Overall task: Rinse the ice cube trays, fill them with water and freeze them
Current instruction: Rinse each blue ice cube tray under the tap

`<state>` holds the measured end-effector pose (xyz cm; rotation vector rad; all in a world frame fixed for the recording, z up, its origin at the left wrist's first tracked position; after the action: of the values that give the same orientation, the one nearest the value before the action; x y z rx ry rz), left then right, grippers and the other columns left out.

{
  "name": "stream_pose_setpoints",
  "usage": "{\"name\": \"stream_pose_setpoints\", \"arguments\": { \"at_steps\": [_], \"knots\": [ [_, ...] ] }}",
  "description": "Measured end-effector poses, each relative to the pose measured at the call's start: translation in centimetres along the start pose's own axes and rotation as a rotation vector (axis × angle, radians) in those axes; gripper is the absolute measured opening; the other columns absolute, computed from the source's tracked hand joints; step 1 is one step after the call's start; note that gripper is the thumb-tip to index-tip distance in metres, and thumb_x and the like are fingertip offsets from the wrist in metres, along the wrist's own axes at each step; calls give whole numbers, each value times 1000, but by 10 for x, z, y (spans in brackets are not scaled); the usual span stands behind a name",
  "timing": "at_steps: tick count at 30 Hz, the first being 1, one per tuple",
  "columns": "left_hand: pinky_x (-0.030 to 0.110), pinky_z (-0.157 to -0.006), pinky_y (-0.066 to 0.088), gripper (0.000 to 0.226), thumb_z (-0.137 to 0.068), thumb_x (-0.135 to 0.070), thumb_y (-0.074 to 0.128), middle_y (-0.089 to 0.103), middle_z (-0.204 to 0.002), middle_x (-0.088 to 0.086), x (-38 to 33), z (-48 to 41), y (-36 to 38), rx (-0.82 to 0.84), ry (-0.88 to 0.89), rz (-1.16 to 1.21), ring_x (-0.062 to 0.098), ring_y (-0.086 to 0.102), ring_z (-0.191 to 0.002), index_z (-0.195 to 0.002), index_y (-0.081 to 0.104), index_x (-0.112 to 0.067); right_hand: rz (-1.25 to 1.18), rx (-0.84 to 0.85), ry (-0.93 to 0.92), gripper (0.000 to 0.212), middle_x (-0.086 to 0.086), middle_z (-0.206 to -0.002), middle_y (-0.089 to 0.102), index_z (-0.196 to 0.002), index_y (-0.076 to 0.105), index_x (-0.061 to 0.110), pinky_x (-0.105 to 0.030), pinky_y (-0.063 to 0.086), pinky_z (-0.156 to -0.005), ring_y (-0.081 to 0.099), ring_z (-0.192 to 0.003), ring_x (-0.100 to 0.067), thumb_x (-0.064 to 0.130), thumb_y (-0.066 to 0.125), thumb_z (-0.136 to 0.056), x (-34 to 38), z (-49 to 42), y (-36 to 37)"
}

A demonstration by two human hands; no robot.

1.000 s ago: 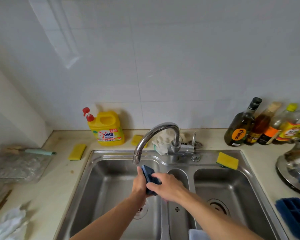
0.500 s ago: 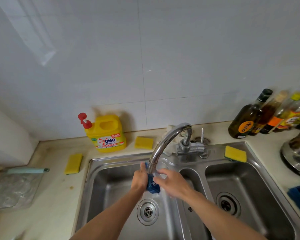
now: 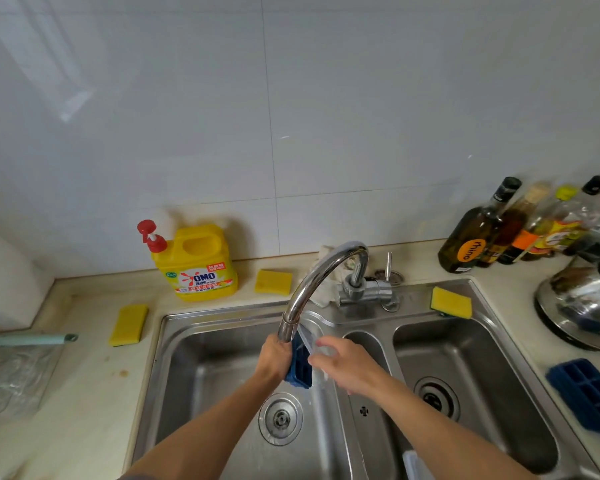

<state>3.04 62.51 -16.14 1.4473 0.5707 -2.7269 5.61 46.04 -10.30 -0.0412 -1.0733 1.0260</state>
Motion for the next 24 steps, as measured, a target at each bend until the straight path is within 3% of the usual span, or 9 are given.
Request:
{"name": "stream_pose_setpoints", "arguments": {
  "at_steps": [3, 7, 11, 13, 15, 18, 21, 24],
  "knots": [
    [55, -88, 55, 41, -106, -24, 44, 68, -107, 35, -5, 3, 0, -11, 21, 3, 40, 67, -87, -111, 60, 13, 55, -23, -14, 75, -3, -145, 58, -146, 51, 31, -36, 53, -95, 59, -121, -18, 62, 55, -78, -2, 2, 0],
    [54, -89, 55, 45, -107, -28, 41, 69, -107, 32, -10, 5, 3, 14, 20, 21, 36, 67, -89, -109, 61, 12, 63, -43, -12, 77, -4, -146, 58, -147, 50, 31, -34, 51, -91, 61, -123, -23, 63, 53, -77, -4, 3, -3],
    [49, -83, 58, 40, -108, -31, 41, 67, -85, 18, -8, 4, -13, -28, -11, -82, 28, 65, -78, -86, 60, -4, 177, -94, -20, 75, -2, -148, 56, -149, 48, 26, -35, 48, -96, 57, -129, -22, 60, 48, -82, -12, 4, -17],
    [39, -70, 54, 56, -109, -46, 31, 64, -80, 13, -2, 2, -29, -91, -30, -133, 23, 61, -73, -82, 61, -7, 214, -105, 8, 68, 2, -135, 62, -146, 51, 26, -32, 49, -88, 61, -117, -18, 55, 50, -85, -23, 5, -32],
    [38, -75, 52, 68, -106, -57, 27, 69, -91, 18, 4, -2, -40, -95, -80, -35, 28, 65, -82, -95, 67, -3, 225, -76, 42, 56, 9, -116, 59, -136, 56, 26, -28, 50, -74, 62, -96, -11, 49, 53, -85, -33, 6, -42],
    [41, -82, 55, 72, -101, -66, 31, 72, -100, 21, 6, -5, -35, -45, -128, 97, 32, 69, -89, -104, 70, -6, 304, -43, 52, 42, 8, -105, 58, -115, 55, 29, -24, 40, -60, 56, -83, -6, 45, 57, -77, -42, 10, -45],
    [47, -86, 58, 62, -101, -66, 34, 74, -96, 16, 5, -5, -21, 11, -149, 201, 33, 72, -91, -104, 69, -14, 392, -25, 63, 30, 9, -94, 48, -86, 38, 33, -26, 35, -56, 50, -74, -8, 43, 60, -69, -54, 18, -42],
    [55, -90, 58, 51, -105, -52, 39, 77, -94, 14, 11, -4, -9, 37, -214, 410, 35, 73, -91, -113, 68, -11, 484, -7, 60, 39, 2, -113, 48, -104, 43, 27, -30, 42, -69, 56, -91, -19, 37, 66, -74, -70, 28, -40]
  ]
}}
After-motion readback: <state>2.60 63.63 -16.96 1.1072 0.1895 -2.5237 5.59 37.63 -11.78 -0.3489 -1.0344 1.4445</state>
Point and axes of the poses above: each hand's wrist, its own z-axis away from the middle knuckle, its own y-axis out of the palm, x = y × z, the point moved 4 cm from there along -z, towards the middle knuckle
